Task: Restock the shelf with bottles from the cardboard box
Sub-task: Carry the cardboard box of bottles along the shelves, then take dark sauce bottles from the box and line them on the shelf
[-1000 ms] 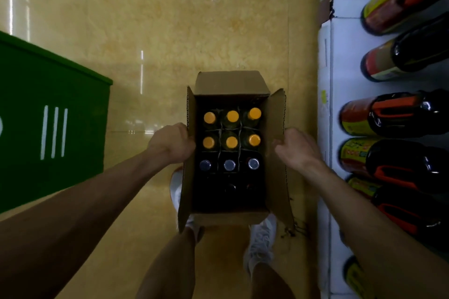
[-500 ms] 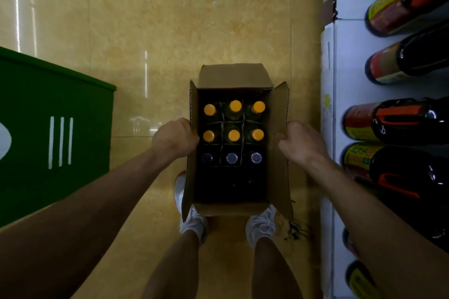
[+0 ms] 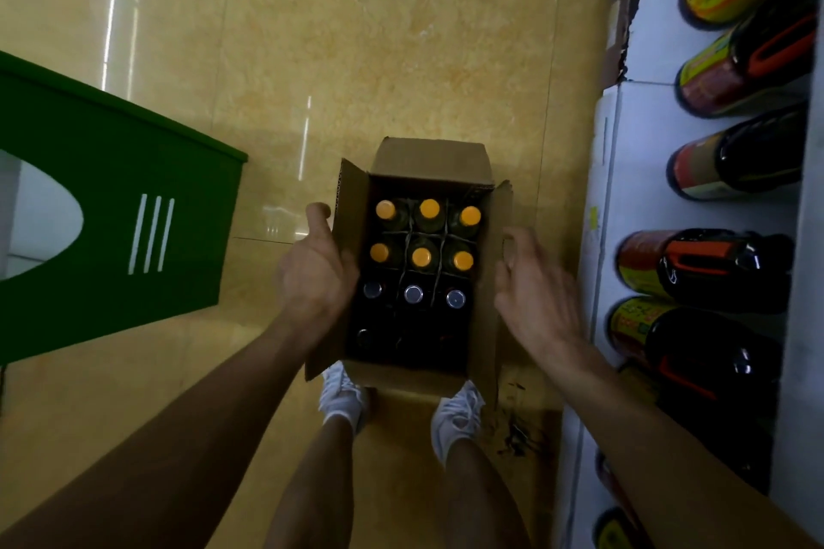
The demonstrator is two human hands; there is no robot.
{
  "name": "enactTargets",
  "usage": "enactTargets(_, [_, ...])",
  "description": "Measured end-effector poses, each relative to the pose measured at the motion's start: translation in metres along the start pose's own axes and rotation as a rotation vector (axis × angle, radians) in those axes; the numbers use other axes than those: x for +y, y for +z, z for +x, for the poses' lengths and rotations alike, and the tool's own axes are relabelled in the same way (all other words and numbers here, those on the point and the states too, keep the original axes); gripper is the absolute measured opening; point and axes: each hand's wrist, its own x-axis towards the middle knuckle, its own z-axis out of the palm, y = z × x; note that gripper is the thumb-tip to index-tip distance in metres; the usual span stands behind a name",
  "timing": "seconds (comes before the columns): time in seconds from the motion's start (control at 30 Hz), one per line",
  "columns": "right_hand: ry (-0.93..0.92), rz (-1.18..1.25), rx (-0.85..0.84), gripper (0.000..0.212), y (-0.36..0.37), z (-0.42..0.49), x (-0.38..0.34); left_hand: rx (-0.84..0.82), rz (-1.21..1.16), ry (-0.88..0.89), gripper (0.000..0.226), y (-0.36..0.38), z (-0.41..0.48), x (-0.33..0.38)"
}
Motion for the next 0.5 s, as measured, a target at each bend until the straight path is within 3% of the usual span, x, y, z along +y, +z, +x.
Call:
enactTargets(0.07, [-0.088, 0.068, 0.02, 0.04, -0.003, -0.01, -0.008, 0.016, -0.082, 0.049, 0.051, 0.002, -0.019, 0.005])
enactTargets(0.17, [-0.147, 0.138, -0.137, 0.039, 0.002, -0.021, -0.017, -0.068, -0.068, 0.1, 0.046, 0.012, -0.042, 0.008])
enactTargets(0.3, [-0.114, 0.057, -0.472, 0.04, 0.031, -0.033, -0.021, -0.184, 0.003, 0.108, 0.037, 0.028, -0.058, 0.0])
enactTargets(0.5, [-0.017, -0.122, -0.661, 0.049, 0.083, -0.049, -0.009, -0.312, -0.026, 0.167, 0.046, 0.053, -0.068, -0.015])
